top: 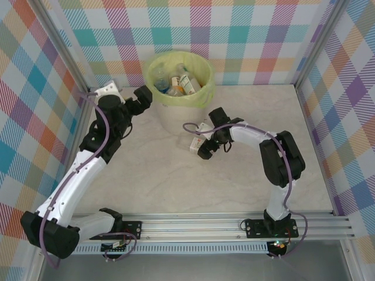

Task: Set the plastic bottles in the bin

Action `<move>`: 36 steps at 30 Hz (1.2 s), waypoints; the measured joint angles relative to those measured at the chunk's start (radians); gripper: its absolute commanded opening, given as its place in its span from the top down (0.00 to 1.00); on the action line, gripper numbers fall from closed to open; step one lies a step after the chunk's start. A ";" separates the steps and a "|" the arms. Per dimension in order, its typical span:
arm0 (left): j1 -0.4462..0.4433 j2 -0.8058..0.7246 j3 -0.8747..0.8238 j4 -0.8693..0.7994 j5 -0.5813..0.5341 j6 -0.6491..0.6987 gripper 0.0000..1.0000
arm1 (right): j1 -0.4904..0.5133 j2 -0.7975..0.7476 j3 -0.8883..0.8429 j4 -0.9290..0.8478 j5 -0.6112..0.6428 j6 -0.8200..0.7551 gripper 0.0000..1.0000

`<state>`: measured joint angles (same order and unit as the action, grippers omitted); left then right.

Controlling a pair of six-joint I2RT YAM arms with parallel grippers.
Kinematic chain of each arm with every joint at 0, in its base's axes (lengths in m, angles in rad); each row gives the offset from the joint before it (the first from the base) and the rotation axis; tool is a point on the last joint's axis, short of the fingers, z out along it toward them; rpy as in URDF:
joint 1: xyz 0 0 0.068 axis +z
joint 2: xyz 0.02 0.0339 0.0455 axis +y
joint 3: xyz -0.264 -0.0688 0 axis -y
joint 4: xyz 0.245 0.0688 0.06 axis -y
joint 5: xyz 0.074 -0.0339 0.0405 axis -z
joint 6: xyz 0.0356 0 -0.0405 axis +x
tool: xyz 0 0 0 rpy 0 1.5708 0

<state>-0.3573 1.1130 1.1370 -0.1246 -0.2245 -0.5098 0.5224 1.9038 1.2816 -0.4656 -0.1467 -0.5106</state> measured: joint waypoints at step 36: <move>0.119 -0.186 -0.333 -0.038 -0.037 -0.207 0.00 | 0.166 -0.352 -0.144 0.090 0.029 0.106 0.50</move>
<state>-0.2382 0.9272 0.8036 -0.1627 -0.2615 -0.7166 0.6884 1.5517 1.1374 -0.3756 -0.1173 -0.4049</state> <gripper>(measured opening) 0.999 0.672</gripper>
